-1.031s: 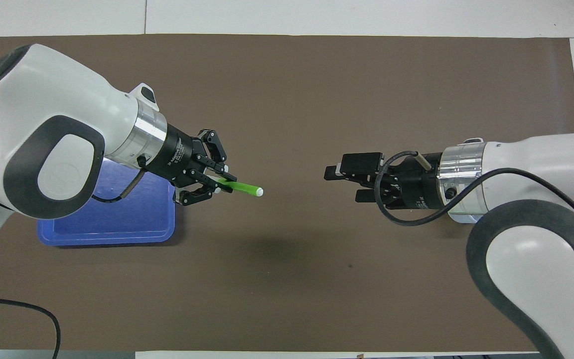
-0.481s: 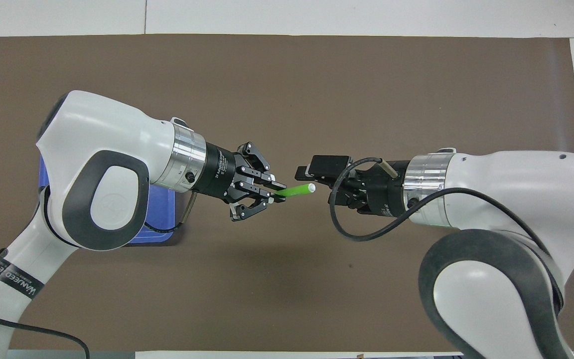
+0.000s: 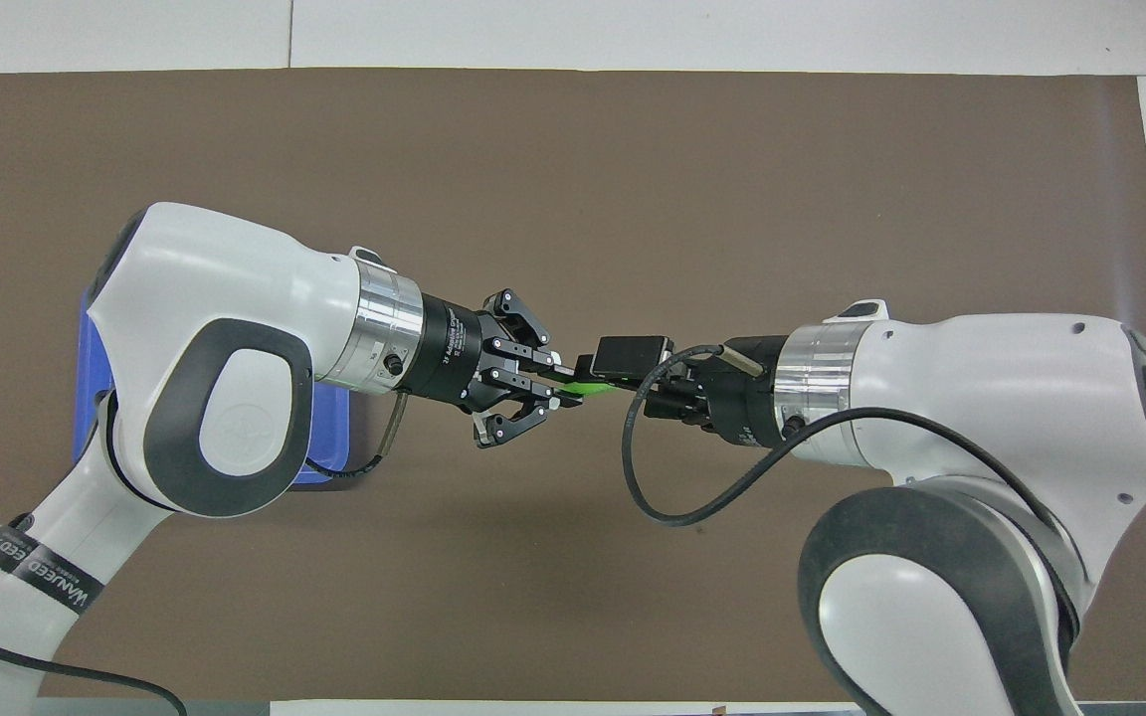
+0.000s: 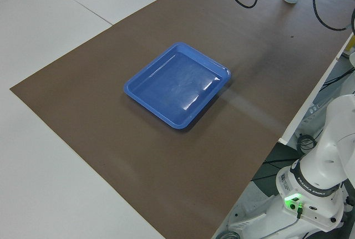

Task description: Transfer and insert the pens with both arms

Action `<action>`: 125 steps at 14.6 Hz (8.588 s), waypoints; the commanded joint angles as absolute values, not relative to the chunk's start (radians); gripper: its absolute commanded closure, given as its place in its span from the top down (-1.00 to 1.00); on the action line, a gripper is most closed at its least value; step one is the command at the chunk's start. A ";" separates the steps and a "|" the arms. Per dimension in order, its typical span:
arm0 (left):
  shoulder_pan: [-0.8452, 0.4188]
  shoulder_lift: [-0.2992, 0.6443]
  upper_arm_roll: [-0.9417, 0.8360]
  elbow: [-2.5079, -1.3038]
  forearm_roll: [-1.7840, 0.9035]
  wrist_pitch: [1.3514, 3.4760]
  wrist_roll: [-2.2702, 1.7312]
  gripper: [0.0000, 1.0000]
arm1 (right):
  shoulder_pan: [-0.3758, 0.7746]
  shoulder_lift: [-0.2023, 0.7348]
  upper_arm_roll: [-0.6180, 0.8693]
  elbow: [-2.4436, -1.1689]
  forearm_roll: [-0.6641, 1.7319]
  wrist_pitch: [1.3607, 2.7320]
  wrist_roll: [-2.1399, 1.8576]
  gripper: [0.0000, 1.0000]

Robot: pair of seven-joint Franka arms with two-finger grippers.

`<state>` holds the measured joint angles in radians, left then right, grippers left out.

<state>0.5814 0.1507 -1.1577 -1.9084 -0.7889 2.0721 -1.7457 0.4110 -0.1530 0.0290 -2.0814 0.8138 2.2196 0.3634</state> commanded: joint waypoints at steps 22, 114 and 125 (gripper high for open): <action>0.588 0.118 -1.167 -1.925 -0.825 2.092 -1.752 -1.00 | 0.408 -0.156 0.028 -2.097 0.798 2.287 0.345 -1.00; -0.106 -0.014 -0.051 -1.496 -0.003 1.394 -0.038 1.00 | -0.002 0.040 -0.084 -1.588 -0.029 1.445 -0.014 1.00; -0.101 -0.069 -0.046 -1.519 -0.003 1.390 -0.040 1.00 | 0.006 0.043 -0.098 -1.542 -0.021 1.404 -0.012 1.00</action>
